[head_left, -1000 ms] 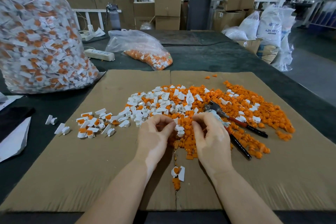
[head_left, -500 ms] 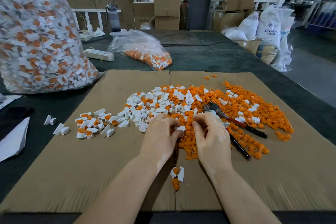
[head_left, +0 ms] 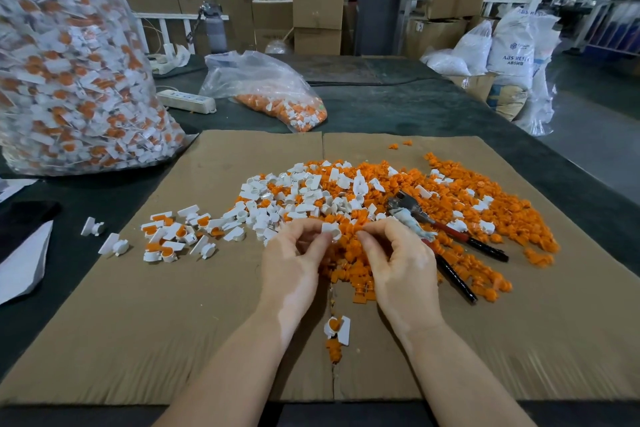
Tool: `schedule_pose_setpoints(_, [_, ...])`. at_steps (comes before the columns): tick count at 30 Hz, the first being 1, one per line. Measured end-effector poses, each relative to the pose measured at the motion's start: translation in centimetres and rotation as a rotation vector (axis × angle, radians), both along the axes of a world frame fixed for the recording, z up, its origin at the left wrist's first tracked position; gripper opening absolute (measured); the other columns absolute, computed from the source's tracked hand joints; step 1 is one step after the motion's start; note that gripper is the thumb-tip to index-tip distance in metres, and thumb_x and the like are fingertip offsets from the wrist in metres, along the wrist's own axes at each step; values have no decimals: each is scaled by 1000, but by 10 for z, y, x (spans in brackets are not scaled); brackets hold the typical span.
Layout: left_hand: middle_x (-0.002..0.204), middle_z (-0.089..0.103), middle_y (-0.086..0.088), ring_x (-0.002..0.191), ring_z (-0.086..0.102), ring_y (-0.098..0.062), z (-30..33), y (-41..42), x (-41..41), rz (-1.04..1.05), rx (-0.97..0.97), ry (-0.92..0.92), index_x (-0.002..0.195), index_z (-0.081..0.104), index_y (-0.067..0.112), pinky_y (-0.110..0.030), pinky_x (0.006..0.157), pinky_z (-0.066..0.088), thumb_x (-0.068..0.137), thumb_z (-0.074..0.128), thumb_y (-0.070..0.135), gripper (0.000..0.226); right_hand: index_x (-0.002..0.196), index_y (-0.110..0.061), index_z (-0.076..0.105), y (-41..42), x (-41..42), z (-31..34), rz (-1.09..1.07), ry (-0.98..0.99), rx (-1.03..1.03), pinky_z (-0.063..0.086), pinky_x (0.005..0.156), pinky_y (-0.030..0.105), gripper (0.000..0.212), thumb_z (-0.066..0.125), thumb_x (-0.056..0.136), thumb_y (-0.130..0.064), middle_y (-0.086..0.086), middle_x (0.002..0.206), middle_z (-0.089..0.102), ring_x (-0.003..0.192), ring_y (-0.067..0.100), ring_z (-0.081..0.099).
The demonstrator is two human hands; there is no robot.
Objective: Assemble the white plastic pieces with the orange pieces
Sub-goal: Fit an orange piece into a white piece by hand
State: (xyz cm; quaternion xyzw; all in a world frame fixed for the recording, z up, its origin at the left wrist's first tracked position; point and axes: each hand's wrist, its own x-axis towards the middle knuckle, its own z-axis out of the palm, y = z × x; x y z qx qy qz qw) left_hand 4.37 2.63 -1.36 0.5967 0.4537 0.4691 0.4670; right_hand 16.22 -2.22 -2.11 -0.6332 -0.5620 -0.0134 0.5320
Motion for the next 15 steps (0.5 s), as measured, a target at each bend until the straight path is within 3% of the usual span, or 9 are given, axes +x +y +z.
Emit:
schedule_pose_setpoints(6, [76,66,4,69,58,2,-2,0,-2,63,49,-24,87,67,20,-6,62,44,86,65,15,5,84,-12,66,1,-2,1,34,-69,-25,51,68,25,5,64,86,-16,-5,78,62,76,10,58])
schedule_pose_setpoints(9, [75,62,4,66,53,4,-2,-2,-4,160,126,-42,82,63,26,-4,61,40,87,64,13,14,83,-11,66,0,-2,0,7,-78,-10,50,66,24,7,64,86,-16,-4,77,61,75,10,57])
schedule_pose_setpoints(12, [72,59,0,63,51,-8,-5,-1,-5,186,89,-35,79,61,25,-9,56,40,88,62,13,15,82,-10,66,0,-1,0,-2,-83,-1,50,65,25,7,64,87,-15,-2,76,61,74,11,57])
schedule_pose_setpoints(15, [72,65,0,68,63,-16,-8,1,-2,57,35,121,86,62,22,-28,67,52,89,61,19,4,81,-8,65,1,-1,0,3,-92,-4,51,64,29,7,64,86,-13,-1,75,61,72,13,57])
